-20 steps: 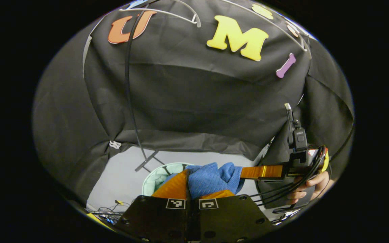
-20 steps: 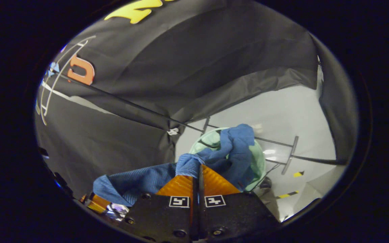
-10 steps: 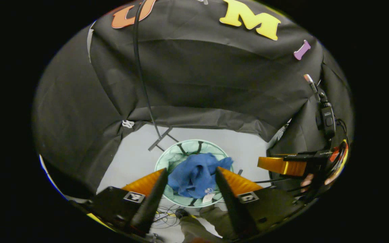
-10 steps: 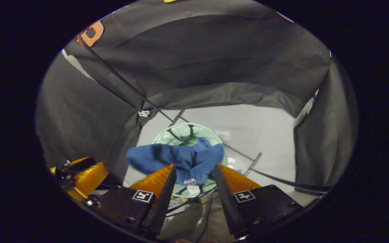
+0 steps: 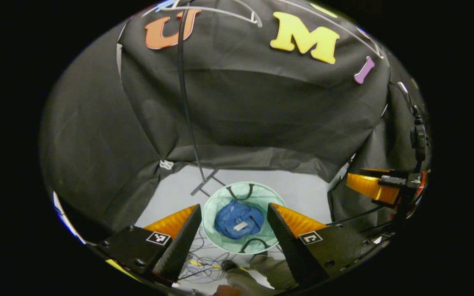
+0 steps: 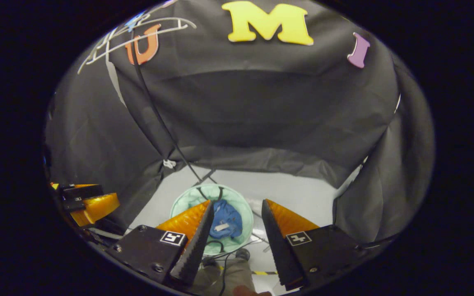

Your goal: Grasp the clothes on the hanger with both hands and then place them into the laundry hamper below.

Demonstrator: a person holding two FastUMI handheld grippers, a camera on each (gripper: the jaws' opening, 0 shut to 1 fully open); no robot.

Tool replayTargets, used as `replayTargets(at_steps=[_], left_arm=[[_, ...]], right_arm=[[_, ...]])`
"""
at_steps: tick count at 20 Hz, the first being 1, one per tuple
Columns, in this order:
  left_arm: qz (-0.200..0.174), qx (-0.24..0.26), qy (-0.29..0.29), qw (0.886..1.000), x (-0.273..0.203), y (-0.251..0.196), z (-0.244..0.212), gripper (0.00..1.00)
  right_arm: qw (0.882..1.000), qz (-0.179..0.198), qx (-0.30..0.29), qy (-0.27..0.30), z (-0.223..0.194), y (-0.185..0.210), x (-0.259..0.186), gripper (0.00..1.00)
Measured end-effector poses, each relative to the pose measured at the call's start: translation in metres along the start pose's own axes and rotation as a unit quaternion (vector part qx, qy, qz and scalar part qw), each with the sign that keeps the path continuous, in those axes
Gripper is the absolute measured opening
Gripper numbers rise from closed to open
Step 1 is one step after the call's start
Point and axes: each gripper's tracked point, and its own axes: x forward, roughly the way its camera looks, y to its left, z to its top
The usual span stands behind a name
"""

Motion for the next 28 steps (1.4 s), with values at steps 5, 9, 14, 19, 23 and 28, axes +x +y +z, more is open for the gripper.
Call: replayTargets(at_steps=[5,9,14,19,23,28], left_arm=[[0.004,0.022,-0.106,0.994,-0.071,0.003,0.068,0.97],[-0.001,0.029,-0.195,0.98,-0.149,0.014,0.118,1.0],[-0.01,0.065,-0.329,0.942,-0.24,0.031,0.171,1.0],[-0.032,0.094,-0.421,0.901,-0.332,0.03,0.201,1.0],[-0.019,0.1,-0.461,0.882,-0.379,0.034,0.21,0.99],[0.016,0.088,-0.496,0.863,-0.431,0.053,0.204,0.99]], right_arm=[[0.995,-0.009,0.007,-0.101,0.05,0.004,-0.074,0.75],[0.981,-0.026,0.005,-0.194,0.085,0.013,-0.154,0.75],[0.948,-0.063,0.014,-0.31,0.119,0.008,-0.258,0.75],[0.911,-0.114,0.011,-0.395,0.138,-0.004,-0.354,0.78],[0.896,-0.12,0.01,-0.427,0.143,-0.009,-0.409,1.0],[0.868,-0.102,0.0,-0.485,0.151,-0.017,-0.464,0.99]])
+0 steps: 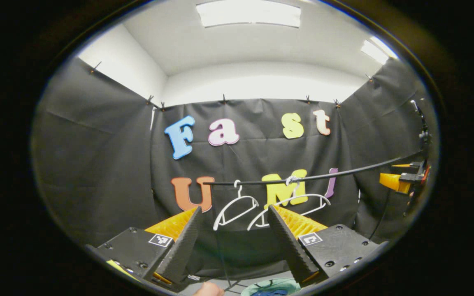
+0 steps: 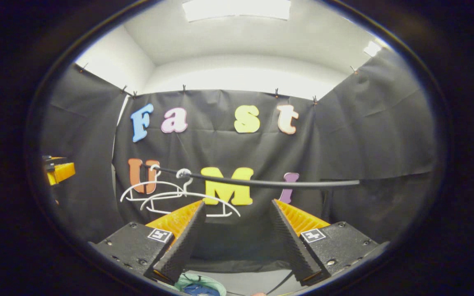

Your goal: Grasp the clothes on the hanger with both hands and then place them into the laundry hamper below.

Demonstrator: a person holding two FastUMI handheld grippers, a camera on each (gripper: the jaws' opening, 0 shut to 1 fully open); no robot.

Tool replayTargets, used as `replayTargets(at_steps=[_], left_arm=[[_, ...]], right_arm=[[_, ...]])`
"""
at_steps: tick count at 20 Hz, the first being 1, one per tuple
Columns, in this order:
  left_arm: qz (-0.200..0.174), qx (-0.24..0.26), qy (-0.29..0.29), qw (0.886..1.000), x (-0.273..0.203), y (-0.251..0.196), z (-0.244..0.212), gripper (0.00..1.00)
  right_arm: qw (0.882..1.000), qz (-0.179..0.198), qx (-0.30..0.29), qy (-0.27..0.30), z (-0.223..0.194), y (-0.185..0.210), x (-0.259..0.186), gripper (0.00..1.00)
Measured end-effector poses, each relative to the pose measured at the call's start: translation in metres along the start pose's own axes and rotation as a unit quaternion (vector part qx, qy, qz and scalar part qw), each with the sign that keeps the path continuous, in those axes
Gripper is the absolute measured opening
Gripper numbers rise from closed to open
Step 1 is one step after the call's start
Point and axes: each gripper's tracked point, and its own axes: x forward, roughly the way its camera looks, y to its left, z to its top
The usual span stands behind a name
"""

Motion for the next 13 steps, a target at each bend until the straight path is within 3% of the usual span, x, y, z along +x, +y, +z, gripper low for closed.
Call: replayTargets(at_steps=[5,13], left_arm=[[0.04,-0.005,-0.033,0.999,-0.04,-0.008,0.033,0.99],[0.057,0.02,-0.034,0.998,-0.097,-0.06,0.038,0.98]], right_arm=[[1.0,0.019,-0.003,-0.015,0.016,-0.039,-0.021,0.99],[0.999,0.038,0.003,-0.032,0.024,-0.098,-0.051,0.98]])
